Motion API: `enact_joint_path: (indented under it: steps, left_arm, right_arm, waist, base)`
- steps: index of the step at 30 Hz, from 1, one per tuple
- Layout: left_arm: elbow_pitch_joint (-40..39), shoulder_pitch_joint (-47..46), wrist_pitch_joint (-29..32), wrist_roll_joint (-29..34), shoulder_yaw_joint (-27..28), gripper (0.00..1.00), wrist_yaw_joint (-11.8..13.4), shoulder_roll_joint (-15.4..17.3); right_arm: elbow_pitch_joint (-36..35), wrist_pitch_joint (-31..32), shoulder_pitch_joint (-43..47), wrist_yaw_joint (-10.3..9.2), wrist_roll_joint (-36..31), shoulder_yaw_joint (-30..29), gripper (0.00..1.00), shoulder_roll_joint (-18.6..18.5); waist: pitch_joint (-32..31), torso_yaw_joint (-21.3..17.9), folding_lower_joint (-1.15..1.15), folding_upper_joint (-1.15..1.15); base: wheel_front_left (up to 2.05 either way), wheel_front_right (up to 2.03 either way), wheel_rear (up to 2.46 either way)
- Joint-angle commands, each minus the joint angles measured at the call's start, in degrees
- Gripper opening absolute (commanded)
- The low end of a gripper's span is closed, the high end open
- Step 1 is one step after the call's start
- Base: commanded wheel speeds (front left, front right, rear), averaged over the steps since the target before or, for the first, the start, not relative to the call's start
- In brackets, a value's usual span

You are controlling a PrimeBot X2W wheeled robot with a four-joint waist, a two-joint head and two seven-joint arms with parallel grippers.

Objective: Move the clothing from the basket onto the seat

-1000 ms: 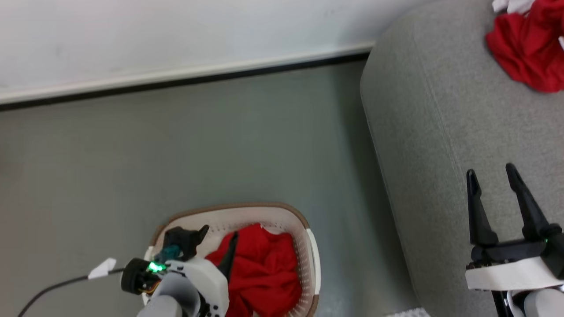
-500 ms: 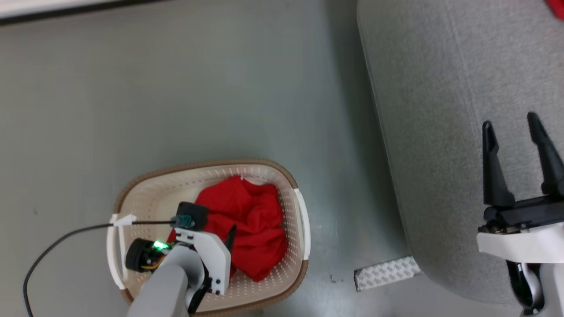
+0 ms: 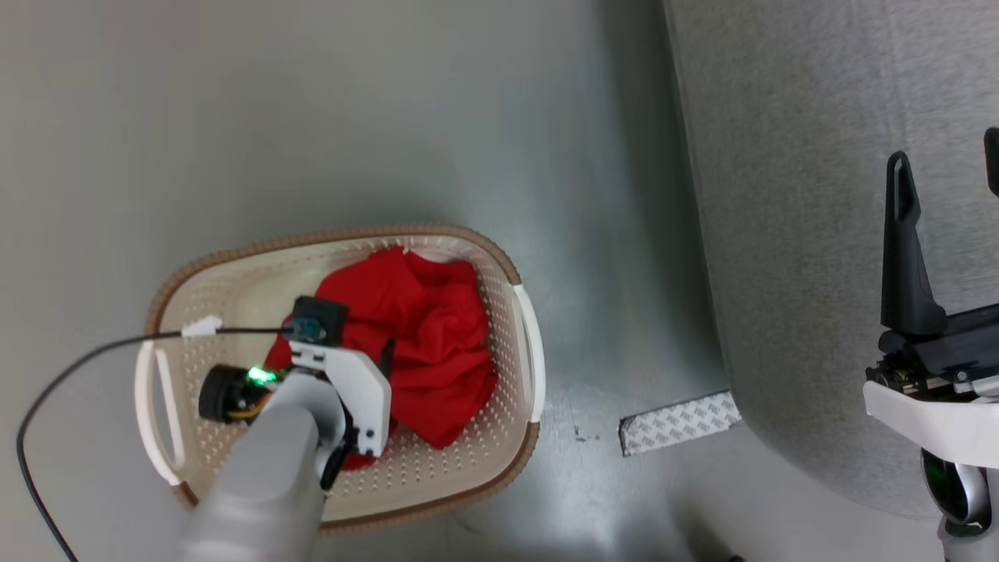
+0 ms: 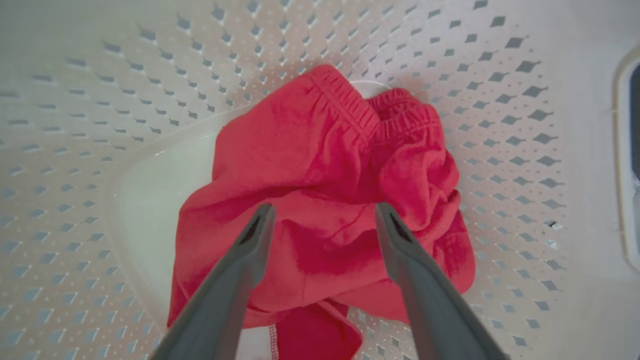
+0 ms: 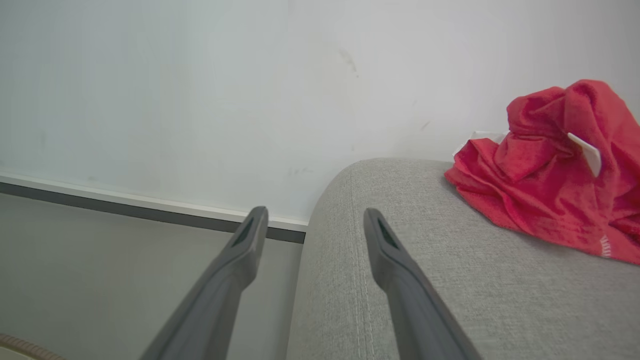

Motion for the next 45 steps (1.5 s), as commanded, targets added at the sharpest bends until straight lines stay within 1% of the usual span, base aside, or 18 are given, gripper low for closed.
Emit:
enact_joint_path:
  steps: [1,12,27,28,29,31,32,33,34,41,45]
  left_arm:
    - [0.73,-1.62,-0.57,-0.23,-0.15,1.0,0.07,0.73]
    - [5.37,-8.32,-1.88,0.7,-1.39,1.0,1.39,2.63]
    - [7.85,-12.3,-3.29,0.38,-3.17,1.0,1.87,3.34]
    - [7.97,-12.42,-3.35,0.25,-3.27,0.62,1.79,3.2]
    - [8.07,-12.54,-3.43,0.16,-3.39,0.49,1.7,3.03]
    - [8.29,-12.72,-3.42,-0.09,-3.65,0.32,1.35,2.72]
    - [8.4,-12.78,-3.43,-0.14,-3.83,0.2,1.32,2.61]
    - [8.5,-12.79,-3.47,-0.23,-3.95,0.12,1.2,2.54]
    - [8.61,-12.74,-3.38,-0.35,-4.01,0.0,1.0,2.44]
    - [8.86,-12.75,-4.47,-1.61,-4.48,0.0,-0.41,1.67]
    - [8.85,-12.51,-6.16,-2.67,-4.4,0.0,-1.51,0.96]
  right_arm:
    - [-0.8,0.04,-0.96,-0.15,-0.29,0.36,1.0,0.1]
    - [-2.4,0.04,-2.66,-0.15,0.15,2.78,1.0,1.4]
    - [-3.02,0.06,-3.35,-0.14,1.22,3.62,1.0,2.58]
    - [-3.07,0.06,-3.27,-0.14,1.31,3.46,1.0,2.56]
    - [-3.09,0.06,-3.19,-0.14,1.38,3.27,1.0,2.52]
    - [-3.1,0.06,-3.07,-0.14,1.38,2.99,1.0,2.4]
    - [-3.14,0.06,-3.04,-0.14,1.44,2.9,1.0,2.32]
    - [-3.17,0.07,-3.03,-0.14,1.46,2.82,1.0,2.26]
    - [-3.19,0.07,-3.01,-0.14,1.48,2.75,1.0,2.22]
    - [-3.01,0.07,-2.77,-0.14,1.13,2.07,1.0,1.9]
    - [-2.55,0.06,-2.87,-0.14,0.94,2.06,1.0,2.0]
  waist:
    - [2.17,0.02,-0.01,0.0]
    - [8.81,-0.29,-0.01,0.0]
    - [13.6,-1.88,-0.01,0.0]
    - [13.72,-1.93,-0.01,0.0]
    - [13.81,-1.95,-0.01,0.0]
    - [13.93,-1.96,-0.01,0.0]
    - [13.97,-1.94,-0.01,0.0]
    - [14.0,-1.93,-0.01,0.0]
    - [14.04,-1.93,-0.01,0.0]
    - [13.81,-1.39,-0.01,0.0]
    - [12.21,-0.62,-0.01,0.0]
  base:
    - [0.0,0.0,0.0]
    - [0.0,0.0,0.0]
    - [0.0,0.0,0.0]
    - [0.0,0.0,0.0]
    - [0.0,0.0,0.0]
    - [0.0,0.0,0.0]
    - [0.0,0.0,0.0]
    - [0.0,0.0,0.0]
    - [0.0,0.0,0.0]
    - [0.0,0.0,0.0]
    - [0.0,0.0,0.0]
